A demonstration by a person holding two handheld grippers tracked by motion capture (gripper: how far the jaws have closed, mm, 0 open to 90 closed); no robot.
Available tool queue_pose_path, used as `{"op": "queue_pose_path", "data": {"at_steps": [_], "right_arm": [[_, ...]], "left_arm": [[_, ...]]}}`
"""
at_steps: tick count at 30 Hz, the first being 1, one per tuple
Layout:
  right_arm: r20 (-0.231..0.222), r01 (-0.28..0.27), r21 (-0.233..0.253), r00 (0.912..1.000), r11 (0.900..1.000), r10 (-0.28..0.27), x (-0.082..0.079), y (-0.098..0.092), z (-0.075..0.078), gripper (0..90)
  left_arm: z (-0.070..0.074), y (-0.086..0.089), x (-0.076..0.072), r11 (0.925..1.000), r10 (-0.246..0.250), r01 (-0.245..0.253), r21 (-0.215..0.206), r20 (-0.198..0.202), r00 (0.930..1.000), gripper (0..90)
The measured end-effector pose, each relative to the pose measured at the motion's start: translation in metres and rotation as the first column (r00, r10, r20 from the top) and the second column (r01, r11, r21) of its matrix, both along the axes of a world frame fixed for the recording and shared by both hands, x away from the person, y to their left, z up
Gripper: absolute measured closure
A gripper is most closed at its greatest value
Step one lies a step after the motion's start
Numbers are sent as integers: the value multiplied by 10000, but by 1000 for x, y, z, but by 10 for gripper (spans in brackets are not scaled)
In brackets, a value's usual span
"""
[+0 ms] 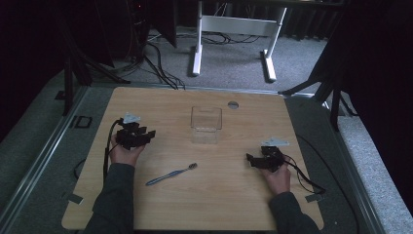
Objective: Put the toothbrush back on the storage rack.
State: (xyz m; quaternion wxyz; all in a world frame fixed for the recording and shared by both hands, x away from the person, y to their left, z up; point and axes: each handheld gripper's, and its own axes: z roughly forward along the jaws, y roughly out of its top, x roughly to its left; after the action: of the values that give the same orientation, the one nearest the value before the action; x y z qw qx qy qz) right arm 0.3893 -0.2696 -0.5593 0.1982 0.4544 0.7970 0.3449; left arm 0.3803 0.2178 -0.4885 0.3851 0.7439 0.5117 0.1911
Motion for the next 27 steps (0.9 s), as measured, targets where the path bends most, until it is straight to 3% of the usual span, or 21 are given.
{"op": "queue_pose_path", "data": {"at_steps": [5,13,27], "right_arm": [[-3,0,1,10000,10000,0,0,0,0,227],[-4,1,0,10000,10000,-1,0,0,0,227],[-6,-2,0,10000,10000,2,0,0,0,227]], "left_arm": [[2,2,-3,9995,-331,331,1,-106,9994,618],[2,1,-5,9975,-696,700,100,-292,9971,616],[8,-3,-11,9969,-753,761,206,-353,9965,582]]}}
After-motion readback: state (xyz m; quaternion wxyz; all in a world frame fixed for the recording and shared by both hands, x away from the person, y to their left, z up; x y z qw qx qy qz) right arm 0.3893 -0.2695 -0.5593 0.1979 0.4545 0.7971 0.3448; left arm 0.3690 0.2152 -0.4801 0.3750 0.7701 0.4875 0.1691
